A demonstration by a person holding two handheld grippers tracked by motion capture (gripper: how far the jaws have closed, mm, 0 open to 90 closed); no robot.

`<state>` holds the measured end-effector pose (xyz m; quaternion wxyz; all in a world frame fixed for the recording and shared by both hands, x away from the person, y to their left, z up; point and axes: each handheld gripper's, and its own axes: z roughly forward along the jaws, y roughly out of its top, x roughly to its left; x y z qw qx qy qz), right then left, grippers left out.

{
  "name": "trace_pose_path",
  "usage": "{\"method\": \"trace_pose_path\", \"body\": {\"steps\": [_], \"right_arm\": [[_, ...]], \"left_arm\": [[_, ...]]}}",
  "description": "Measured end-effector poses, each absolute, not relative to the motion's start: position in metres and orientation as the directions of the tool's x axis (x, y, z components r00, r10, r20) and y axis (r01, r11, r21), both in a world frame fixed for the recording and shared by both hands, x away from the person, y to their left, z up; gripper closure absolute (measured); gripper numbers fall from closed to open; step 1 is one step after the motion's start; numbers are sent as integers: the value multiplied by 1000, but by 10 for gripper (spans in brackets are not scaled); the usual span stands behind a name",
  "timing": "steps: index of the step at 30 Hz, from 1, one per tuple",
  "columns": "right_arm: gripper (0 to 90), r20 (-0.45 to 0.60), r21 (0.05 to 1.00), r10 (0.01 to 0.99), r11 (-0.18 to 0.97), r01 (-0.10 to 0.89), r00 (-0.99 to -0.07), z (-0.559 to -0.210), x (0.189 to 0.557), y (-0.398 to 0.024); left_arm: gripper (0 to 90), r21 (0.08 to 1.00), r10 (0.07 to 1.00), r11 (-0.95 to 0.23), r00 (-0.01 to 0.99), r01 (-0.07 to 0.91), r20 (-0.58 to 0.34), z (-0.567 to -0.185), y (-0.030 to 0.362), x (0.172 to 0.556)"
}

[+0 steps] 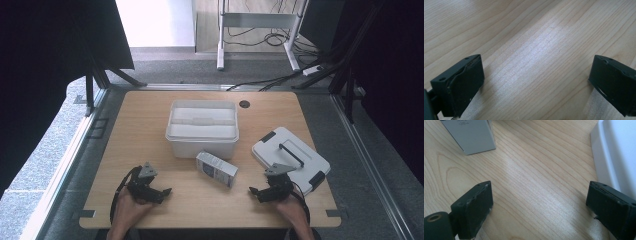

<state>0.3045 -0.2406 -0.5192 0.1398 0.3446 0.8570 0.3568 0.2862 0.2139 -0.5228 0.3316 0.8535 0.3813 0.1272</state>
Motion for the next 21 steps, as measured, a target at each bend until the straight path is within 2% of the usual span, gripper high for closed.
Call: {"method": "trace_pose_path", "body": {"steps": [9,21], "right_arm": [[99,22,690,680,520,503,-733,-512,306,-239],[127,39,655,613,580,483,-789,-477,307,-224]], "left_arm": [[0,663,735,-490,677,567,-36,-523,214,286],[0,663,735,-490,677,567,-36,-523,214,286]]}}
